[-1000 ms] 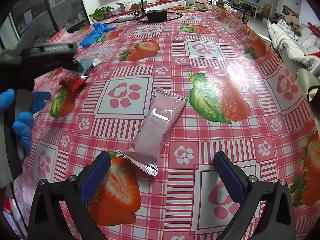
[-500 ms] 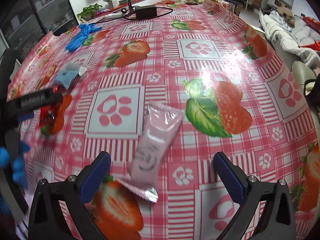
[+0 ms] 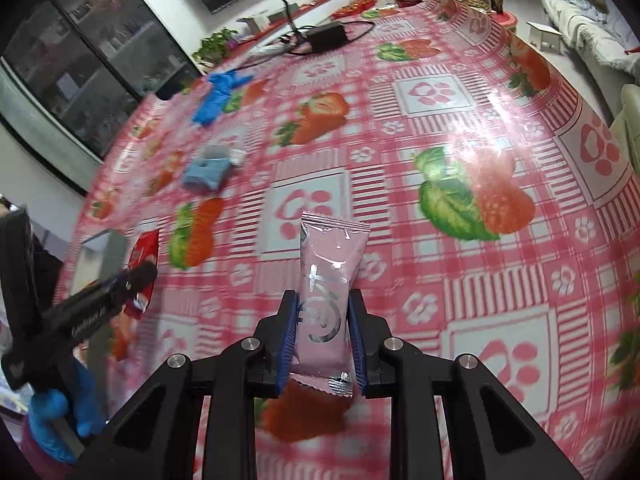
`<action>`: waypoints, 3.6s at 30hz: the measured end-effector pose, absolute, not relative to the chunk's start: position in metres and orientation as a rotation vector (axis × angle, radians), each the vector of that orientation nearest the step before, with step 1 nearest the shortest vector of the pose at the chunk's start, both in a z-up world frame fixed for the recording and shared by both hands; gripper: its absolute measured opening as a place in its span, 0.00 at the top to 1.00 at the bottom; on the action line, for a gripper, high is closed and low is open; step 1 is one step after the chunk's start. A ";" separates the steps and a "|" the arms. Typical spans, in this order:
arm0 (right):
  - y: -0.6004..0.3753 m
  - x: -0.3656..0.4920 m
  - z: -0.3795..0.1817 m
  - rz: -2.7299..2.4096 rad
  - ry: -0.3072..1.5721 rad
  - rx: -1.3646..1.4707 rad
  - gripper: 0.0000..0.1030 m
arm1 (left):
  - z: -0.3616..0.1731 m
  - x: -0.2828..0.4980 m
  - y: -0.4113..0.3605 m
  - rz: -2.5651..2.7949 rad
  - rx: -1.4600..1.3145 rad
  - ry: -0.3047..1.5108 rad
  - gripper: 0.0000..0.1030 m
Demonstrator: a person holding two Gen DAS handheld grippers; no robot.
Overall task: Organize snacks
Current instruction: 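Carry pink bar with right tool while left tool carries red candy to tray, then open right tool over the tray while left tool releases red candy there, then move left tool to blue bar while right tool grasps clear dark-stick pack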
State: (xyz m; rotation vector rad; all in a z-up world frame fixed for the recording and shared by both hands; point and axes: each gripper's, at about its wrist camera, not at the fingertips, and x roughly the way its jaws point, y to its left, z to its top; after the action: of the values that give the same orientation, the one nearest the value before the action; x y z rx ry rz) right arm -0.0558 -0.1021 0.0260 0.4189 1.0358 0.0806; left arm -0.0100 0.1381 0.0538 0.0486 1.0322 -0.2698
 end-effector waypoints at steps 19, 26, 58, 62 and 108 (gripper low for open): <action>0.107 -0.034 0.113 0.451 0.957 0.255 0.75 | 0.117 -0.070 0.307 -0.028 -0.001 0.922 0.79; 0.185 -0.020 0.106 0.549 0.998 0.179 0.75 | 0.100 -0.069 0.357 0.043 -0.058 0.954 0.79; 0.094 0.085 0.099 0.247 1.053 0.175 0.00 | 0.159 -0.046 0.337 -0.164 -0.175 0.953 0.20; 0.038 0.121 0.066 0.092 1.090 0.250 0.00 | 0.156 -0.042 0.309 -0.192 -0.142 0.958 0.20; 0.020 -0.014 0.005 0.166 1.204 0.066 0.00 | 0.019 -0.089 0.180 -0.159 -0.073 1.258 0.20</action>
State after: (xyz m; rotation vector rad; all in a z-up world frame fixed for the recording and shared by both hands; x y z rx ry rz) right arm -0.0136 0.0199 0.0048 0.0657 1.2037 0.1656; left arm -0.0889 0.1804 0.0195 -0.0727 1.2584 -0.1592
